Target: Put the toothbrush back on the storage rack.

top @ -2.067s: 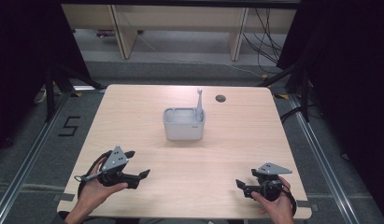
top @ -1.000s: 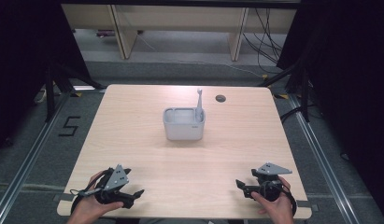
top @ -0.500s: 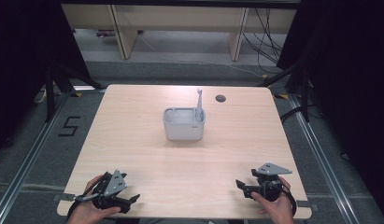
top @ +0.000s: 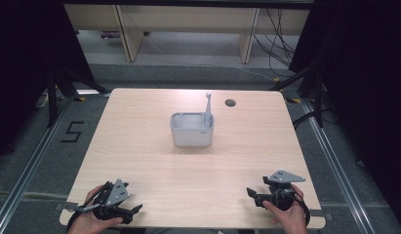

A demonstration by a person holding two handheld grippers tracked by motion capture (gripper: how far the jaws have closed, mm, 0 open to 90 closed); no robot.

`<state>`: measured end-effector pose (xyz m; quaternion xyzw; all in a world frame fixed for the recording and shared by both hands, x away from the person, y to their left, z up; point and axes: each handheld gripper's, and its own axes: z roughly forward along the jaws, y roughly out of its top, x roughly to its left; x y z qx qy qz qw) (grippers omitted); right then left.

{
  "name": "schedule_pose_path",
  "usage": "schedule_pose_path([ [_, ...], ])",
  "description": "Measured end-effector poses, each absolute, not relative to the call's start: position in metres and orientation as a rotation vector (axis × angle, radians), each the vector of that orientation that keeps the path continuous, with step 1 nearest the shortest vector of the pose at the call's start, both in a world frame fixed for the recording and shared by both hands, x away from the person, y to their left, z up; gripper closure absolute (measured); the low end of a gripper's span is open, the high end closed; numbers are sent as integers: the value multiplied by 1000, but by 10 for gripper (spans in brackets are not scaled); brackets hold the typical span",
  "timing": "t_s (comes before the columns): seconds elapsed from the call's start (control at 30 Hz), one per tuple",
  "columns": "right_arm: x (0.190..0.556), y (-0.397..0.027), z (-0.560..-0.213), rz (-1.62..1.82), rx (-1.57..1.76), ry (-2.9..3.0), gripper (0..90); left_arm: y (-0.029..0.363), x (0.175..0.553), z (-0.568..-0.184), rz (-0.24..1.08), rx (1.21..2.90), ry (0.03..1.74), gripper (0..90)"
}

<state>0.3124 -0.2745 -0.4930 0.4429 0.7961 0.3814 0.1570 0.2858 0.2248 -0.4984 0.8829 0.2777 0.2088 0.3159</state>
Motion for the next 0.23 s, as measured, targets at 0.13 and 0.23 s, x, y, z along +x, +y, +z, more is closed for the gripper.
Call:
schedule_pose_path([
  [0.13,312,-275,-493,1083,1269,2281,224,225,286,-499,546,2333,738,154],
  [0.23,314,-275,-494,1090,1249,2284,224,225,286,-499,544,2329,740,154],
])
